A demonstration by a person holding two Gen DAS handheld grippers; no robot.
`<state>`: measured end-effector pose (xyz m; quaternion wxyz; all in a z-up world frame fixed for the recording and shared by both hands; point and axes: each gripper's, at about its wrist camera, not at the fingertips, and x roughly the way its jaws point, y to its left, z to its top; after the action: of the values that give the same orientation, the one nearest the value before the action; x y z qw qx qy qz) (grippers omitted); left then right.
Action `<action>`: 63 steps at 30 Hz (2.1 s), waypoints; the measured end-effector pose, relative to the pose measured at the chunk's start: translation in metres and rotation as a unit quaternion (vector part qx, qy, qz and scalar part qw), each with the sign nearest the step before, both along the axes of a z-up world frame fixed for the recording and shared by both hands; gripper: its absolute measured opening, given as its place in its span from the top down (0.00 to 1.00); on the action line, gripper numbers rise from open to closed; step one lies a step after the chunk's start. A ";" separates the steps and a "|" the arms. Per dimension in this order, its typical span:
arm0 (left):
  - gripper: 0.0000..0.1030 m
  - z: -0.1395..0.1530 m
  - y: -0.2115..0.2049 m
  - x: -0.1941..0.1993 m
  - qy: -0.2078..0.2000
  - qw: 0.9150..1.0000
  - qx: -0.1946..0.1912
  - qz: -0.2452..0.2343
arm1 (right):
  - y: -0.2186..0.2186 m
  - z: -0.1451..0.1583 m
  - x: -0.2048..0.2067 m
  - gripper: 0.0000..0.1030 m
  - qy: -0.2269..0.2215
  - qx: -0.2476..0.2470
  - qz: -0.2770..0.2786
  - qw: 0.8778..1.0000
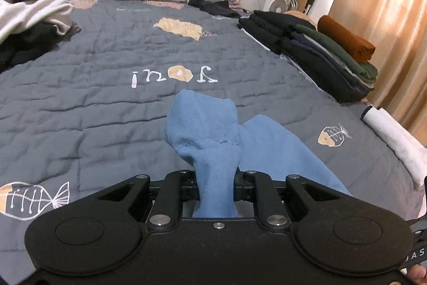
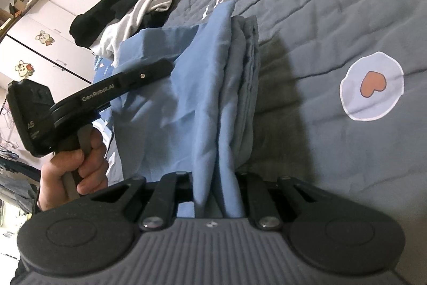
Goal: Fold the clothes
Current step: 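Lift the folded blue shirt with both grippers and carry it toward the white towel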
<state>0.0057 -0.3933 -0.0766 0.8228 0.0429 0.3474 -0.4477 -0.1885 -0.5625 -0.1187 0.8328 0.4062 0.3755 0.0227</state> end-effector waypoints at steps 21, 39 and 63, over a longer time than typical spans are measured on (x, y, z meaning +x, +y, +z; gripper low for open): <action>0.85 0.015 0.037 -0.086 -0.038 0.997 -0.018 0.059 | 0.011 0.025 -0.054 0.88 -0.003 -0.036 0.022 0.999; 0.85 0.082 0.017 -0.172 -0.068 0.995 -0.064 0.046 | -0.007 0.083 -0.147 0.88 -0.052 -0.043 -0.005 0.998; 0.85 0.103 -0.102 -0.240 -0.093 0.993 -0.058 0.035 | -0.120 0.109 -0.212 0.88 -0.057 -0.053 -0.012 0.997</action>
<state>-0.2341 -0.4956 0.0260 0.8677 0.0239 0.2442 -0.4324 -0.4002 -0.6825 -0.0099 0.8734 0.3637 0.3235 0.0162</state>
